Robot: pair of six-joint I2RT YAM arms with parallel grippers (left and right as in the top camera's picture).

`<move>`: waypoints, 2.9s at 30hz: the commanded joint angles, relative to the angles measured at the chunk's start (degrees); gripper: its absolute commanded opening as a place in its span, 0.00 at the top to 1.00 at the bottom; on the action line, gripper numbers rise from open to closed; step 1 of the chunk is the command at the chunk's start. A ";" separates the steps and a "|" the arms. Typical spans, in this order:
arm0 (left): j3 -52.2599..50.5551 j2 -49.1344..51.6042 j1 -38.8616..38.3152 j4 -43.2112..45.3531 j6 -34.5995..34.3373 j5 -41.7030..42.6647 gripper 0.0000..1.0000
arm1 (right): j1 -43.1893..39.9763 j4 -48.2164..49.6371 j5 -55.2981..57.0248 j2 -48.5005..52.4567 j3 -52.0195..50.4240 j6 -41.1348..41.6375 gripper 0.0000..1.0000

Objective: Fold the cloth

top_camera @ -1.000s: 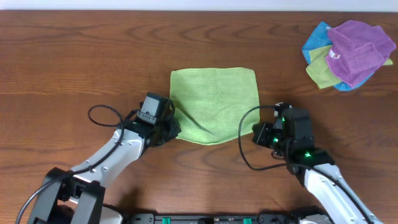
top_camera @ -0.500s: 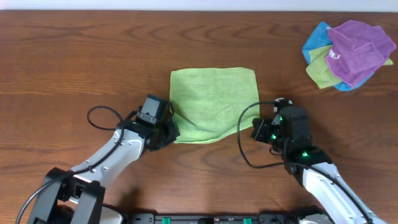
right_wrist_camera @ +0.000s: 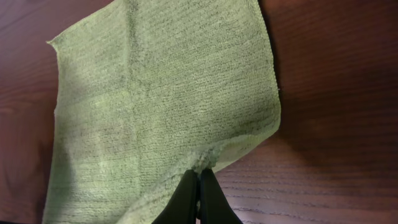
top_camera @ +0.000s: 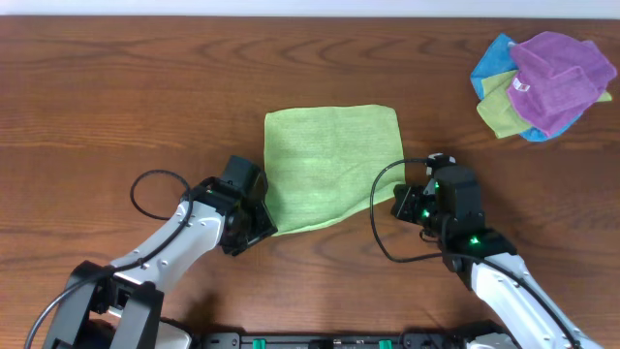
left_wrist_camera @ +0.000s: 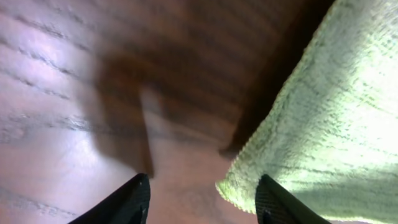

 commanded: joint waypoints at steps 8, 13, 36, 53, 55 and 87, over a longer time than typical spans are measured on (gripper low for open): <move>0.85 0.35 0.31 1.92 -4.46 0.90 0.48 | 0.44 -0.07 0.57 0.52 1.14 0.39 0.98; 0.83 0.35 -1.03 4.48 -7.65 -1.29 0.48 | 0.44 0.81 0.57 0.52 1.14 0.42 0.99; -1.29 0.35 -5.73 12.20 -17.20 -9.75 0.40 | 0.44 4.85 0.57 0.52 1.14 0.39 0.98; -1.29 0.35 -5.73 14.58 -17.20 -11.04 0.39 | 0.44 11.91 4.70 0.61 1.14 0.39 0.98; -1.29 0.35 -5.73 15.43 -17.22 -9.55 0.39 | 0.44 11.91 4.70 0.90 1.14 0.39 0.98; -1.29 0.33 -4.55 23.52 -26.64 -6.97 0.25 | 0.44 28.22 8.74 8.72 2.40 2.08 0.98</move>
